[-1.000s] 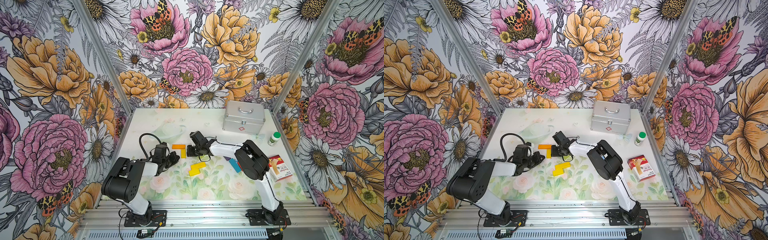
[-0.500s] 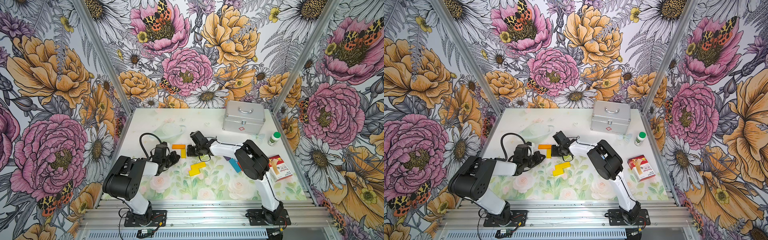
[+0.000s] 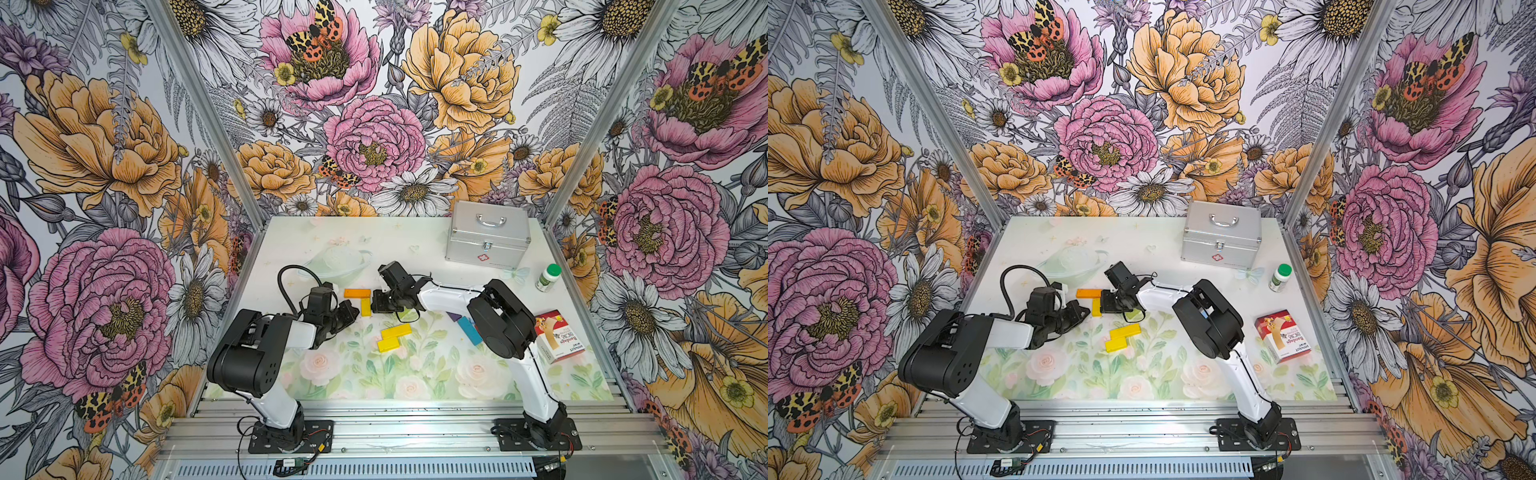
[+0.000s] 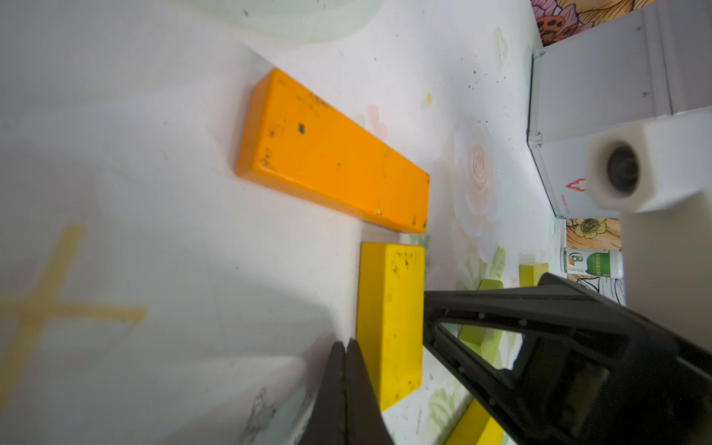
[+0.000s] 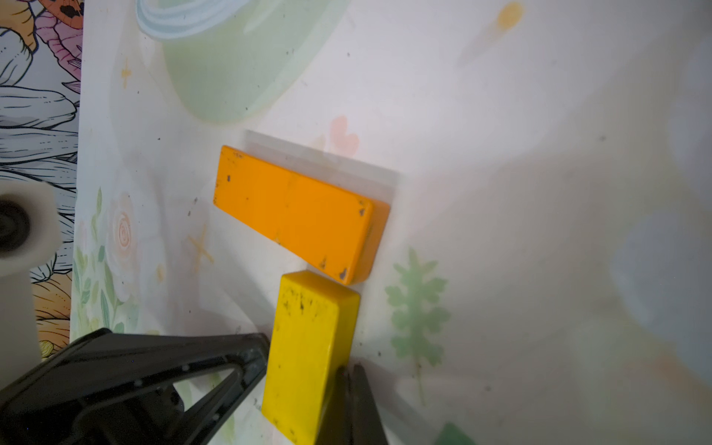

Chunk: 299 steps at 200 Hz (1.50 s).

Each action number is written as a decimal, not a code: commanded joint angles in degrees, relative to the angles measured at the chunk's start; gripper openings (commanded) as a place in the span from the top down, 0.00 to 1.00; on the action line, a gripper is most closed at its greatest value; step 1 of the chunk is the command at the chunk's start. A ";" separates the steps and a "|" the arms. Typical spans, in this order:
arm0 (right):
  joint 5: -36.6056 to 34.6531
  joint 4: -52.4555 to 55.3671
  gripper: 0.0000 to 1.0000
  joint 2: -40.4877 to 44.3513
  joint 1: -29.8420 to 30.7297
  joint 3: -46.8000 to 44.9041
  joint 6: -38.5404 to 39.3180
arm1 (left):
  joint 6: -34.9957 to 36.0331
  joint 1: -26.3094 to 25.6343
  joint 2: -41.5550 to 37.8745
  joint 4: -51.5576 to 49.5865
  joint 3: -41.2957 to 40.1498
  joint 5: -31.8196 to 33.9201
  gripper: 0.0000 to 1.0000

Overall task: Assemble the letter p with building blocks
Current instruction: Assemble the building block at the center of the board.

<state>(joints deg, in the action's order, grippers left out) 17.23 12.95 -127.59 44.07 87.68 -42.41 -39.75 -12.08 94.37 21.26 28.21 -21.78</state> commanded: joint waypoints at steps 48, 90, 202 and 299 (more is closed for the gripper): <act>-0.77 3.64 1.00 -3.62 0.20 -0.58 -0.89 | 0.01 0.08 2.89 -0.25 1.62 -0.81 1.00; -0.72 3.66 1.00 -3.98 -0.19 -0.49 -1.09 | -0.42 -0.23 3.44 -0.03 2.03 -0.63 1.00; -1.04 3.65 1.00 -4.51 -0.66 -0.33 -1.43 | -0.63 -0.21 5.36 0.45 2.73 -0.81 1.00; -1.13 3.66 1.00 -4.43 -0.88 -0.75 -1.51 | -1.50 0.20 6.12 1.42 2.69 -1.16 1.00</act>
<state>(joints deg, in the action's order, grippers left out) 17.87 12.25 -128.31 43.24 88.27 -43.75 -40.60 -12.12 98.98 24.88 31.22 -22.15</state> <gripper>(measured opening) 0.047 0.042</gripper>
